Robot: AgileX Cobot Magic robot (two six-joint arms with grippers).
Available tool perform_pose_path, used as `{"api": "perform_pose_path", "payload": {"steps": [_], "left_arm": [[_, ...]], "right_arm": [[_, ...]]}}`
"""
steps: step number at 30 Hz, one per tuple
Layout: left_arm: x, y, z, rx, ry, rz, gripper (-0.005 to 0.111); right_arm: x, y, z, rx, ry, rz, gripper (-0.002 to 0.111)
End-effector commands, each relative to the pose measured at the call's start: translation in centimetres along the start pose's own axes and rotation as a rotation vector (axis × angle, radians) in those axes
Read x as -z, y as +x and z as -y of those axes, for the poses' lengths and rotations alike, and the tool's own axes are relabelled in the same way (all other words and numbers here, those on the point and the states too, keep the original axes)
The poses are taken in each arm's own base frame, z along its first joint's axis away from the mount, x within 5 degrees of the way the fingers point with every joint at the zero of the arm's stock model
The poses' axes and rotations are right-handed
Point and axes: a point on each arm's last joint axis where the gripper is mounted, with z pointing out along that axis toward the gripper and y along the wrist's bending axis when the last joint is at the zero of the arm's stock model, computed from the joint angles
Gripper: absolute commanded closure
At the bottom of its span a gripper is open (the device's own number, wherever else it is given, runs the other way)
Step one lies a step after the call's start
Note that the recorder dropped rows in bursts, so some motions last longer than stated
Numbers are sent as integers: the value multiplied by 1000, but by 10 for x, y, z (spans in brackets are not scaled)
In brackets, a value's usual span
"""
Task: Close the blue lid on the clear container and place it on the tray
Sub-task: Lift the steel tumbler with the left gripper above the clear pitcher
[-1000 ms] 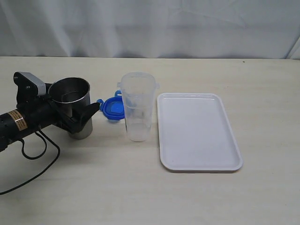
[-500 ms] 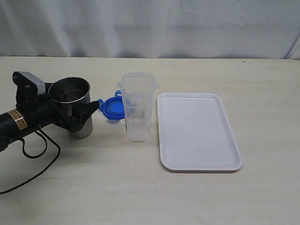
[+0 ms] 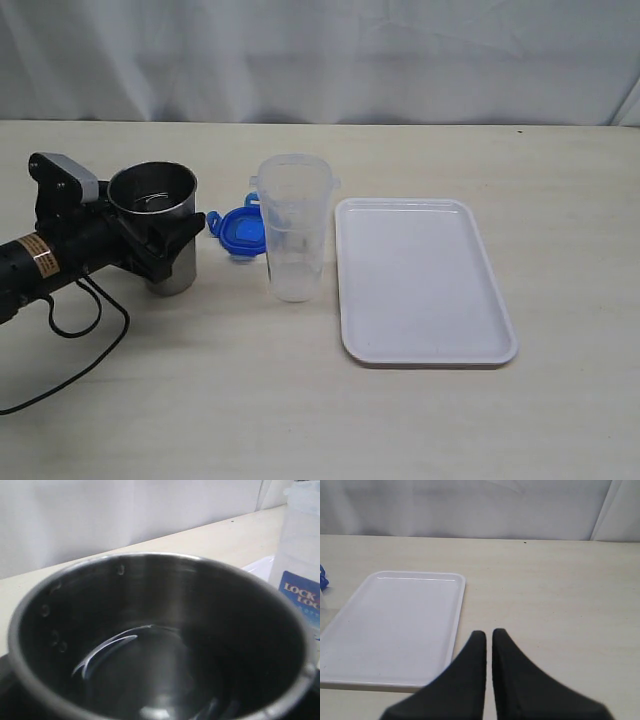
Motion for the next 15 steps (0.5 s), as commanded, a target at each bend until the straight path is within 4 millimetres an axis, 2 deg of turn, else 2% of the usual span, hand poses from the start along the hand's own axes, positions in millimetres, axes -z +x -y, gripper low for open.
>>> {"api": "perform_pose_path", "payload": {"steps": [1,7,15], "left_arm": [[-1,0,0,3,-3,4,60],[-1,0,4,-4,40,2,106],[-1,0,8,-18,89,5,107]], "right_arm": [[0,1,0,0,0,2,104],[0,1,0,0,0,2,104],[0,1,0,0,0,2,104]]}}
